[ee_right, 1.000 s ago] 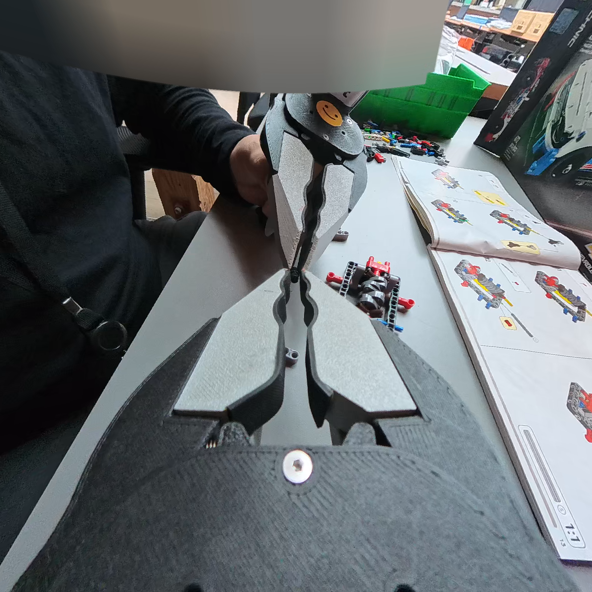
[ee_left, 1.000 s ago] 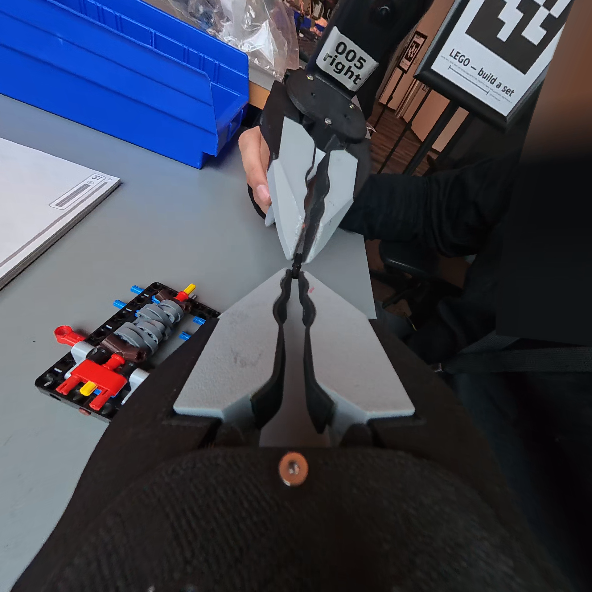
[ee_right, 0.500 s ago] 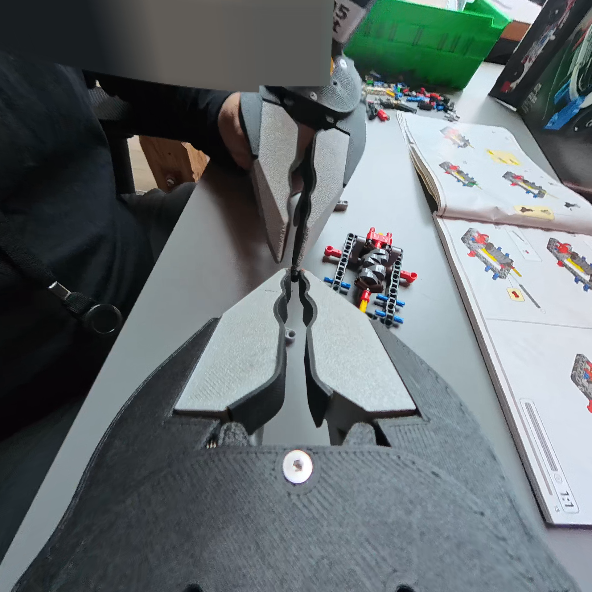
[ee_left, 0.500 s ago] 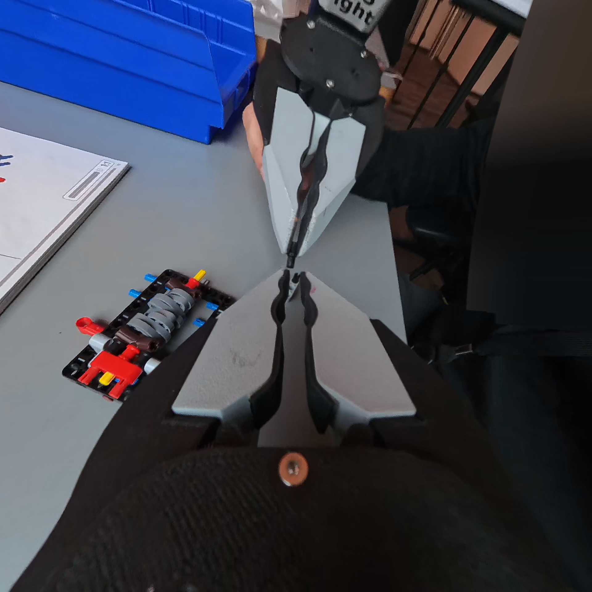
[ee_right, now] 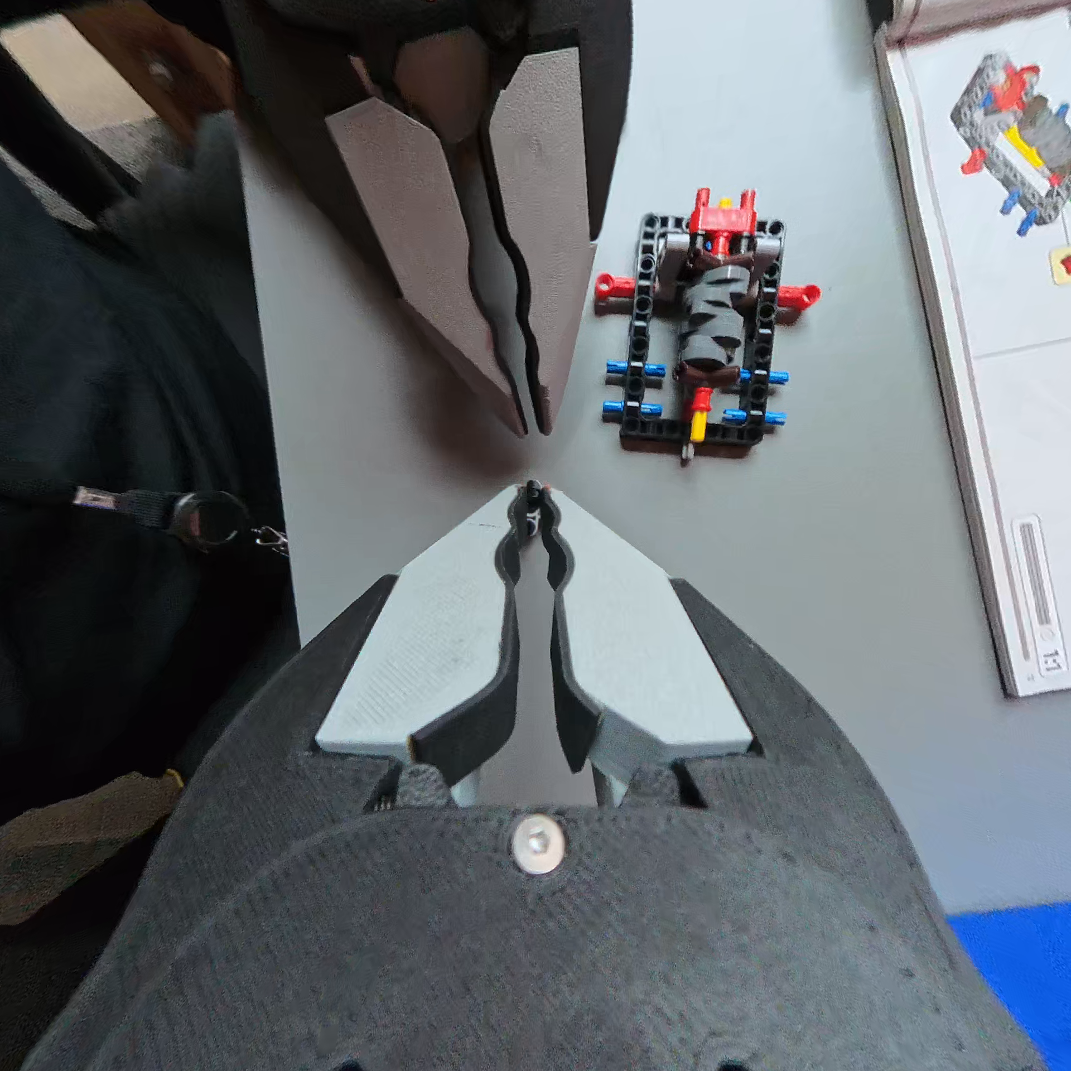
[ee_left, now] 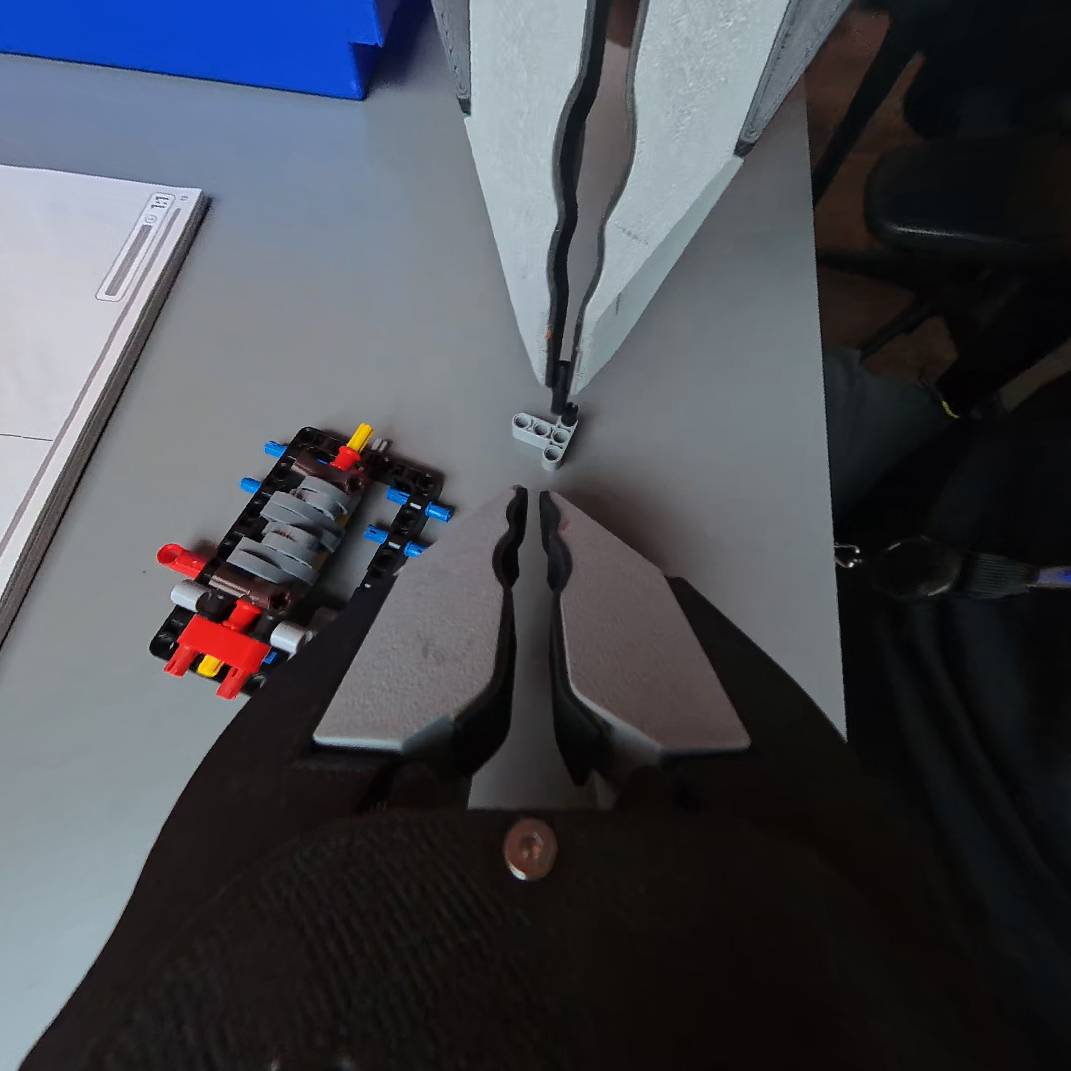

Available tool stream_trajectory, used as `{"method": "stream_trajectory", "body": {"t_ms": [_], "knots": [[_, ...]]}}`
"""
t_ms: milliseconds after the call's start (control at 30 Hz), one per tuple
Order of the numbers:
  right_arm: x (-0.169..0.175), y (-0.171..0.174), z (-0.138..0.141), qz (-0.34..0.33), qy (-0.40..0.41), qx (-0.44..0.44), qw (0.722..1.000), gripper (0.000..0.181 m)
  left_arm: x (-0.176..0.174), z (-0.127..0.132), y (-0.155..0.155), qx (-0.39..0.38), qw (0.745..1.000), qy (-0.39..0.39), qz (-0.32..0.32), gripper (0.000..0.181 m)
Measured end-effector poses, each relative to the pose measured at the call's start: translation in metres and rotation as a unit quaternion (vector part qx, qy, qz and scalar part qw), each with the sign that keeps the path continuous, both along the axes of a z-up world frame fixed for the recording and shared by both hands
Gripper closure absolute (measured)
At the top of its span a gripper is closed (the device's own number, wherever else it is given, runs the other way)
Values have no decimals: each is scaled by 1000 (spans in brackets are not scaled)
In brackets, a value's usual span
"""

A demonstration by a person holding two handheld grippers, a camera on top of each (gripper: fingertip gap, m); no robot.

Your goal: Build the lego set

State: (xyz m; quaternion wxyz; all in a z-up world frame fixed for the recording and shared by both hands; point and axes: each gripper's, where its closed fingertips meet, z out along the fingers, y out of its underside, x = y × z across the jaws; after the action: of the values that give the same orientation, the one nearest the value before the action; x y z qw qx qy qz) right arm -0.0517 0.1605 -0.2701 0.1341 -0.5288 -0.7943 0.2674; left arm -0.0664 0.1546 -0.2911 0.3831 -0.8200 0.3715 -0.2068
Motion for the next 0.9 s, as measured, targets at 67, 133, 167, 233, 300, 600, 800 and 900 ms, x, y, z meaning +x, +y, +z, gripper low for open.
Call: {"method": "stream_trajectory", "body": {"t_ms": [67,133,167,233,300,600,800,900], "knots": [[1,-1,-2,-14,-23,9,1000,180,5,-4,0,-13,1000,7,-5,179],[2,-3,-4,-25,-33,10,999,180,11,-7,1,-18,1000,12,-9,179],[2,-2,-4,-35,-36,10,999,180,14,-6,3,-16,1000,13,-9,180],[3,-2,-1,-59,-33,-9,998,180,19,-1,3,-6,1000,4,-10,180],[4,-6,7,-74,-15,-43,996,180,25,6,-1,9,1000,-10,-17,179],[8,-15,18,-108,8,-106,988,180,36,30,-3,66,997,-24,-6,179],[2,-12,24,-142,33,-162,976,180,29,36,0,81,996,-34,16,179],[-3,-9,27,-177,49,-227,956,180,24,40,3,89,994,-54,37,179]]}}
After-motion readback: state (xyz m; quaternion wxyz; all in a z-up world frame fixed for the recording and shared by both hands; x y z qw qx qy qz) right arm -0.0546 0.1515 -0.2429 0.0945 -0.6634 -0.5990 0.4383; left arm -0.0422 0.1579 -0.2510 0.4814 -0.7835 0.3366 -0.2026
